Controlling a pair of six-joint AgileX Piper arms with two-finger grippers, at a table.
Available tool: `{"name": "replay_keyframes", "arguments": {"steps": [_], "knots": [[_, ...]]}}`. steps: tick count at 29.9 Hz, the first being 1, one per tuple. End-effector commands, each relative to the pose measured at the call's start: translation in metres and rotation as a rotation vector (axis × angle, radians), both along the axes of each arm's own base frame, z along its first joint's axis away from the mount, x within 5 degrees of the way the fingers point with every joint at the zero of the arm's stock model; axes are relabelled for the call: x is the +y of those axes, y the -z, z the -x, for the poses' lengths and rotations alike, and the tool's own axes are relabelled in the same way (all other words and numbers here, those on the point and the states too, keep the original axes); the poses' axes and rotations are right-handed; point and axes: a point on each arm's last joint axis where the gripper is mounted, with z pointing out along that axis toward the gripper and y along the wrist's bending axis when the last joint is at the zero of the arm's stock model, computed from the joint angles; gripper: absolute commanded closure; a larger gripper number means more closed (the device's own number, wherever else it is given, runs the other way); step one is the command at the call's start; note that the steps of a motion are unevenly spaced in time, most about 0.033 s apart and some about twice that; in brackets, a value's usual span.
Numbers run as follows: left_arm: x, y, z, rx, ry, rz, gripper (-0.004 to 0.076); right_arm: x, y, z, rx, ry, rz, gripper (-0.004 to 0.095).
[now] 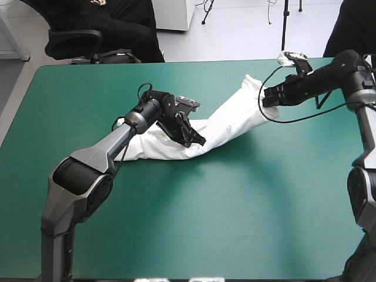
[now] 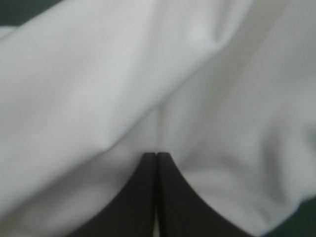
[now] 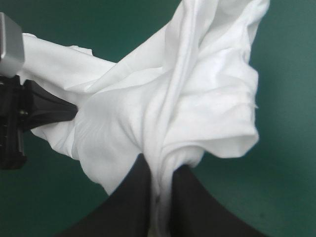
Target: Fold the cloth
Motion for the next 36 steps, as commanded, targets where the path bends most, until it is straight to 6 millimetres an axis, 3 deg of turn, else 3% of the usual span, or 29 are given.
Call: {"name": "replay_keyframes", "arguments": {"steps": [1, 7, 10, 16, 22, 29, 32, 36], "knots": [[0.033, -0.075, 0.009, -0.127, -0.051, -0.008, 0.0741, 0.006, -0.037, 0.012, -0.114, -0.018, -0.071, 0.0925], [0.099, -0.164, 0.039, -0.288, -0.177, 0.018, 0.0741, 0.025, -0.046, 0.014, -0.145, -0.075, -0.196, 0.0924], [0.136, -0.208, 0.066, -0.406, -0.253, 0.041, 0.0741, 0.050, -0.047, 0.017, -0.149, -0.127, -0.209, 0.0924], [0.195, -0.264, 0.128, -0.607, -0.407, 0.000, 0.0741, 0.109, -0.048, 0.023, -0.193, -0.214, -0.230, 0.0925], [0.211, -0.283, 0.177, -0.698, -0.459, 0.001, 0.0741, 0.175, -0.033, 0.022, -0.188, -0.309, -0.260, 0.0925], [0.217, -0.277, 0.196, -0.704, -0.469, -0.040, 0.0741, 0.255, -0.012, 0.008, -0.165, -0.415, -0.392, 0.0917], [0.218, -0.273, 0.198, -0.693, -0.468, -0.044, 0.0741, 0.283, -0.006, 0.010, -0.157, -0.514, -0.417, 0.0822], [0.218, -0.273, 0.197, -0.693, -0.468, -0.044, 0.0741, 0.306, 0.006, 0.021, -0.096, -0.659, -0.416, 0.0506]]}}
